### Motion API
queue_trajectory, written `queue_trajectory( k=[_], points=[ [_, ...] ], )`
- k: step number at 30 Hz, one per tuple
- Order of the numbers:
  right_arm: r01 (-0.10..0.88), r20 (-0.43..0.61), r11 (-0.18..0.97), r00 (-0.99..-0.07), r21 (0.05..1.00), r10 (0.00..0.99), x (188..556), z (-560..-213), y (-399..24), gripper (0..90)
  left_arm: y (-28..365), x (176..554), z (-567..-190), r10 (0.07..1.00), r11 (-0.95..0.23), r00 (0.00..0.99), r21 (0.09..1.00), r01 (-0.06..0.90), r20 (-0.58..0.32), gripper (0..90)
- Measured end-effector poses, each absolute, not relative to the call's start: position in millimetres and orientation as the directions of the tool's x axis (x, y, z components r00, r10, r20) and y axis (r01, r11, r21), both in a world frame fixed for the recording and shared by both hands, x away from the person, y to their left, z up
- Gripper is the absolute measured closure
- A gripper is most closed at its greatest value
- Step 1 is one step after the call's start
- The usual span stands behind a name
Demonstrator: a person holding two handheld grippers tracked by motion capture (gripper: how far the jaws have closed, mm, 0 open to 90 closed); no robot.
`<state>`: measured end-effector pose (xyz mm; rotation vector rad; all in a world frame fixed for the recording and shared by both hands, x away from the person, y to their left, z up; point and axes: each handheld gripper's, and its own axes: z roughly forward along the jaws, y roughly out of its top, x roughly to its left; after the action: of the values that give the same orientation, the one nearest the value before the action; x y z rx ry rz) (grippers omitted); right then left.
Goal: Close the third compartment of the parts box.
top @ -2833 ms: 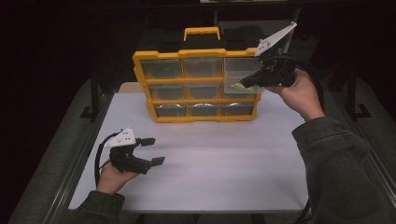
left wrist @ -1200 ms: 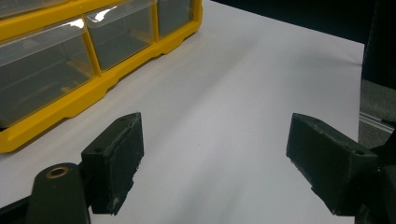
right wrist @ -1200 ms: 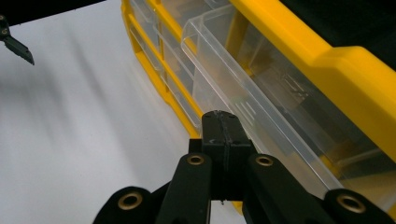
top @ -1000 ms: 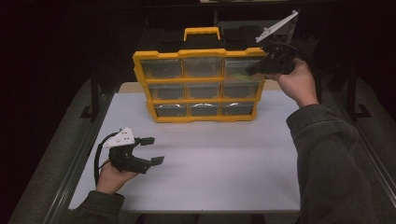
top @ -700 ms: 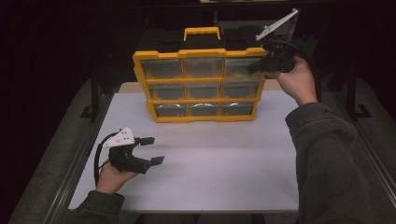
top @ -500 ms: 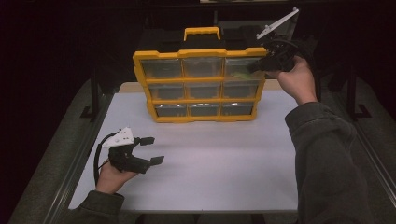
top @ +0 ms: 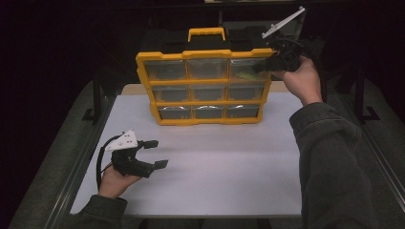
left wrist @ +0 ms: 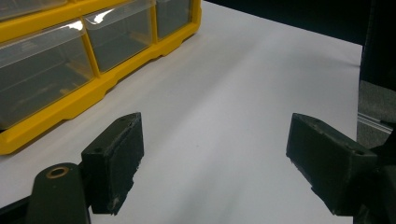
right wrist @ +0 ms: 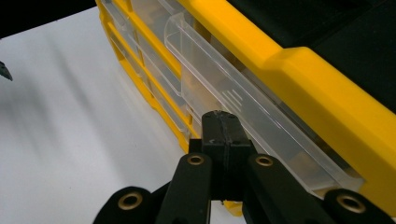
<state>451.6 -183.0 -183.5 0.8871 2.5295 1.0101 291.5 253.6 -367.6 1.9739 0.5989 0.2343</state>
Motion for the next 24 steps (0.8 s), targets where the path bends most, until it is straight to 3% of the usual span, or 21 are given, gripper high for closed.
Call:
queue_trajectory(
  k=[24],
  points=[
    [0.442, -0.05, 0.547, -0.744, 0.711, 0.666, 459.2, -184.2, -181.0, 88.9, 253.1, 290.9, -367.6, 0.506, -0.363, 0.857, 0.878, 0.31, -0.093, 18.8]
  ],
)
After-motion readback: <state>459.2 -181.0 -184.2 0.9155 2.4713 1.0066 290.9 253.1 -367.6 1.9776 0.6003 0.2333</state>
